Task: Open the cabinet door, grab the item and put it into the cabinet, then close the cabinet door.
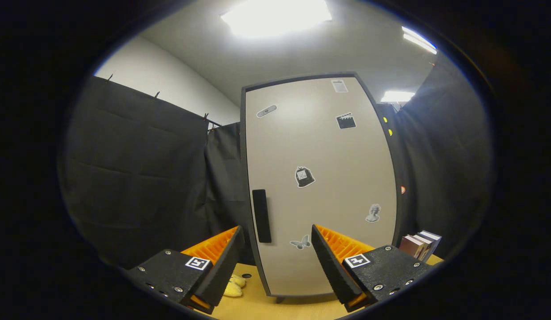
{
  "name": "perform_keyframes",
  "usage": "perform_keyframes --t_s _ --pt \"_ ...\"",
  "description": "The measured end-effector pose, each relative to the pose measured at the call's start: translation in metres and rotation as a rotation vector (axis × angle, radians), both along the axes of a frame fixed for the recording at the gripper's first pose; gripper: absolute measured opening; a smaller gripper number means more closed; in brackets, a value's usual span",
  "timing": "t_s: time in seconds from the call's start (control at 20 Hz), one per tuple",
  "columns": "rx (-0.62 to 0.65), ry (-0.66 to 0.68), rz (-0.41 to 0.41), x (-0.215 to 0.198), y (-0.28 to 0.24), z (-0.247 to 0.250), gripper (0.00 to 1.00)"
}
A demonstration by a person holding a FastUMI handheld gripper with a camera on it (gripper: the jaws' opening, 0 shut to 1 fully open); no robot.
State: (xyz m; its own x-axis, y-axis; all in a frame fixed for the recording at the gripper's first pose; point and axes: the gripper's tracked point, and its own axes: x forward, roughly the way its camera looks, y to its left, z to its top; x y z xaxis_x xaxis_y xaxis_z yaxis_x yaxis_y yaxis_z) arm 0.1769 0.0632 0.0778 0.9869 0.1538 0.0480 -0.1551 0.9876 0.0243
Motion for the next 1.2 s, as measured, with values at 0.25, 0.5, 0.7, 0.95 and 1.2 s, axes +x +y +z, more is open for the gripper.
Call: perform_keyframes --t_s 0.25,0.5,0.7,0.95,1.2 --pt "-0.008 0.015 0.027 0.041 0.020 0.003 0.94" --pt "-0.057 0.042 0.018 0.078 0.038 -0.005 0.91" --pt "-0.070 0.102 0.023 0.107 0.051 -0.023 0.85" --pt "-0.110 0.128 -0.034 0.136 0.056 -0.035 0.67" --pt "-0.130 0.143 -0.096 0.155 0.053 -0.041 0.43"
